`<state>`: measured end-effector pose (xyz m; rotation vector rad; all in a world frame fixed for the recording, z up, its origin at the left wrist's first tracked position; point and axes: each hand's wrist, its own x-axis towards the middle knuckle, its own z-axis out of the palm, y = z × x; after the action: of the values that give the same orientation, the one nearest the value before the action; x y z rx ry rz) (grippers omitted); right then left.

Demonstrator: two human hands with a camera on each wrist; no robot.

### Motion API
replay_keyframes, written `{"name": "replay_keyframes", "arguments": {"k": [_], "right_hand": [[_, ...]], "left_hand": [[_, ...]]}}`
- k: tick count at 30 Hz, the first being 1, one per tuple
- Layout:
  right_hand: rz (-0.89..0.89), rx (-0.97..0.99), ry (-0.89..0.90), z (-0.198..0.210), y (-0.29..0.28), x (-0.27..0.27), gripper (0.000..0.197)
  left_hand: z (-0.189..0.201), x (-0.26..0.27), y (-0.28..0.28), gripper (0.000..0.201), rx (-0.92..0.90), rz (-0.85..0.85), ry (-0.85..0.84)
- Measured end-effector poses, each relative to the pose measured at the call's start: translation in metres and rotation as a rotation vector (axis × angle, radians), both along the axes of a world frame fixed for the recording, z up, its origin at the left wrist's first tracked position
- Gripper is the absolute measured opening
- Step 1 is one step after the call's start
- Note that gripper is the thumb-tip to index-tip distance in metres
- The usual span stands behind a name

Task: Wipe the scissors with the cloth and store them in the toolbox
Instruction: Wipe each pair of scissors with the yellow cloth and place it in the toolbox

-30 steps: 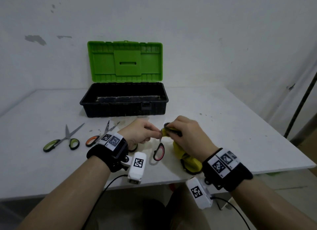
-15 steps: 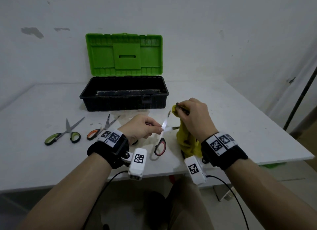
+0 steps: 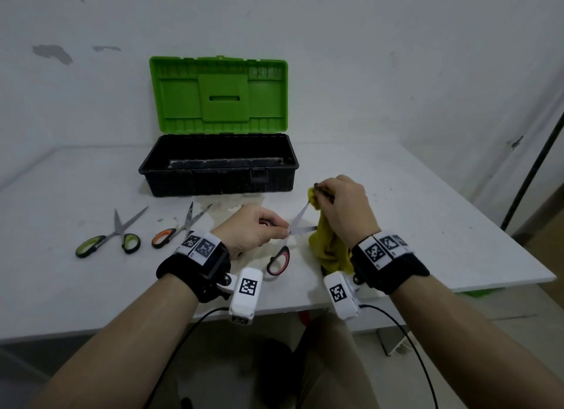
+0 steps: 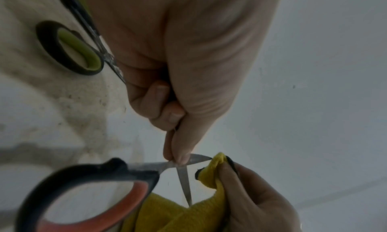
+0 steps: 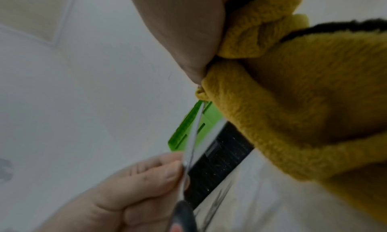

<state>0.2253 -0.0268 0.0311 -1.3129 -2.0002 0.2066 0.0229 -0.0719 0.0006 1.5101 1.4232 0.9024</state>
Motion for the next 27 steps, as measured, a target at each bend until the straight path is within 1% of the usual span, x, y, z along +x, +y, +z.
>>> {"name": "replay_keyframes", "arguments": {"k": [1, 3, 5, 7, 9, 13, 16, 18, 19, 21, 23, 25, 27], "right_hand": [[-0.010, 0.019, 0.024, 0.003, 0.000, 0.002, 0.017], [0.038, 0.047, 0.027, 0.004, -0.011, 0.003, 0.016], [0.135, 0.033, -0.033, -0.003, -0.027, -0.002, 0.014], [0.195, -0.003, -0.084, -0.013, -0.038, -0.008, 0.016], [0.179, 0.006, -0.082, -0.017, -0.037, -0.010, 0.018], [0.046, 0.011, 0.011, -0.011, -0.012, -0.002, 0.016], [-0.042, -0.005, 0.063, -0.001, 0.001, 0.006, 0.016], [-0.022, 0.029, 0.066, 0.002, -0.006, 0.008, 0.014], [0.024, 0.040, 0.045, 0.000, -0.014, 0.007, 0.013], [0.140, 0.018, -0.035, -0.006, -0.032, 0.000, 0.013], [0.197, -0.015, -0.108, -0.014, -0.044, -0.008, 0.017], [0.168, -0.011, -0.126, -0.018, -0.042, -0.012, 0.018], [0.119, -0.005, -0.099, -0.018, -0.033, -0.012, 0.019]], "left_hand": [[0.000, 0.000, 0.000, 0.007, -0.013, 0.019, -0.016], [0.001, -0.001, 0.001, 0.009, -0.039, 0.055, -0.057], [0.000, -0.002, 0.003, 0.007, -0.042, 0.056, -0.094], [0.001, 0.002, 0.002, 0.004, -0.022, 0.017, -0.111], [0.003, 0.006, 0.001, 0.005, 0.009, -0.007, -0.098], [0.002, 0.006, -0.002, 0.011, 0.013, -0.020, -0.076], [0.000, 0.006, -0.001, 0.007, -0.029, 0.035, -0.108], [-0.001, 0.004, 0.000, 0.007, -0.045, 0.065, -0.148], [-0.001, 0.003, 0.000, 0.008, -0.046, 0.069, -0.162], [0.001, 0.003, 0.001, 0.006, -0.039, 0.054, -0.172], [0.002, 0.006, 0.000, 0.005, -0.018, 0.012, -0.151], [0.002, 0.008, -0.001, 0.004, 0.013, -0.006, -0.110], [0.000, 0.007, -0.002, 0.005, 0.035, 0.013, -0.081]]}}
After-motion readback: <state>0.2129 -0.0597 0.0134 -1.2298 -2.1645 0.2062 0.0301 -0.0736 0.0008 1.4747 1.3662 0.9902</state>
